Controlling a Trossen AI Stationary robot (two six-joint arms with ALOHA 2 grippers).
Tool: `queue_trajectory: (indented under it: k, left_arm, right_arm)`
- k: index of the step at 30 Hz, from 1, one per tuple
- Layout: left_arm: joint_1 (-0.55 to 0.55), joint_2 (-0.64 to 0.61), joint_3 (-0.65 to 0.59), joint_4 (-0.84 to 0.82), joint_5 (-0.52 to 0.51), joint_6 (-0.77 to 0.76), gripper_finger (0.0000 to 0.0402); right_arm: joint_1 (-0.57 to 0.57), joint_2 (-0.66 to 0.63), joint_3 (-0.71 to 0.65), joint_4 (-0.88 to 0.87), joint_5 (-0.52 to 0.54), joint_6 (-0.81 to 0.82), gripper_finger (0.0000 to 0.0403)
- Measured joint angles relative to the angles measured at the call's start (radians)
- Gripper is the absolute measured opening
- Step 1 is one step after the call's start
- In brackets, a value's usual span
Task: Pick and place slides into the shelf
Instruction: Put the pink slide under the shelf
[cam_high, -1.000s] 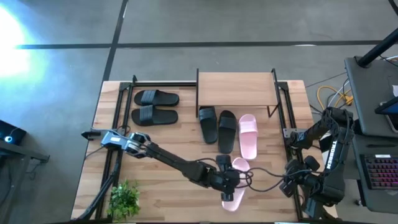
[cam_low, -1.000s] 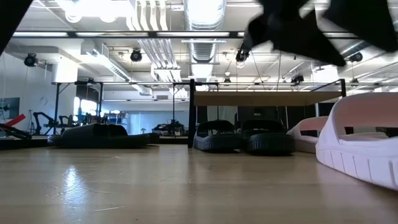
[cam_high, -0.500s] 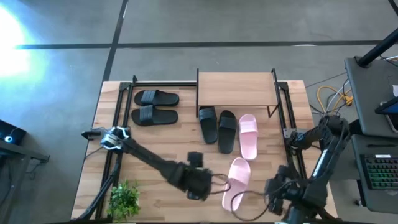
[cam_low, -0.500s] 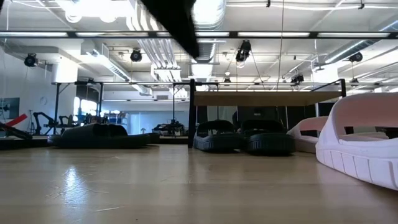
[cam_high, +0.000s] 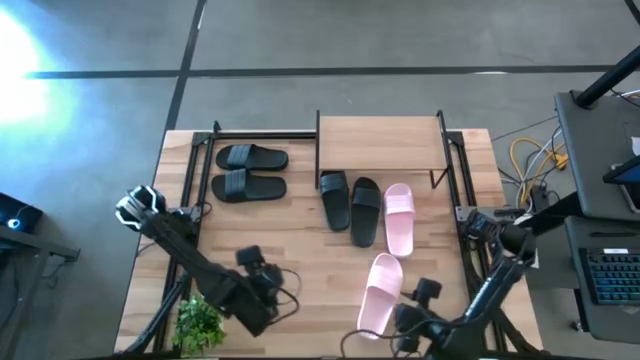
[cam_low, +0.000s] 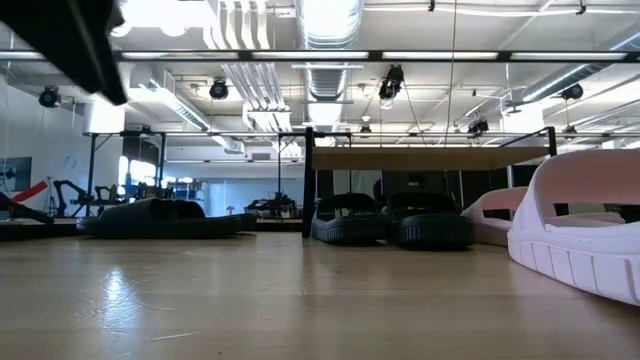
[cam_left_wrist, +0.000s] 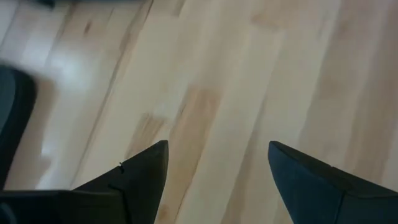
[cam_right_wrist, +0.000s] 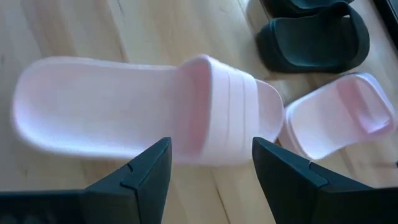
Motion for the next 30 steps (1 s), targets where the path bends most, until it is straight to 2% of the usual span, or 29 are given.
queue_trajectory:
  k: [3, 8, 14, 18, 21, 25, 30]
  left_arm:
    - [-0.018, -0.064, -0.078, -0.001, -0.001, -0.048, 0.0261]
    - [-0.028, -0.151, -0.178, 0.001, 0.000, -0.046, 0.0261]
    - [-0.027, -0.234, -0.273, 0.000, -0.006, 0.053, 0.0261]
    - [-0.028, -0.282, -0.327, 0.000, -0.007, 0.089, 0.0261]
    - [-0.028, -0.309, -0.343, 0.002, -0.006, 0.087, 0.0261]
    - [-0.027, -0.342, -0.357, 0.002, -0.005, 0.088, 0.0261]
    - [-0.027, -0.373, -0.388, 0.002, -0.004, 0.089, 0.0261]
  right_arm:
    - [-0.035, 0.034, 0.041, 0.001, 0.000, 0.000, 0.0215]
    - [-0.089, 0.078, 0.083, 0.012, -0.004, 0.000, 0.0215]
    - [-0.159, 0.123, 0.079, 0.021, -0.100, -0.005, 0.0214]
    - [-0.201, 0.137, 0.070, 0.024, -0.114, -0.013, 0.0203]
    - [-0.238, 0.137, 0.065, 0.026, -0.135, -0.069, 0.0169]
    - [-0.273, 0.135, 0.053, 0.016, -0.151, -0.109, 0.0103]
    - [-0.288, 0.133, 0.053, -0.098, -0.201, -0.066, 0.0020]
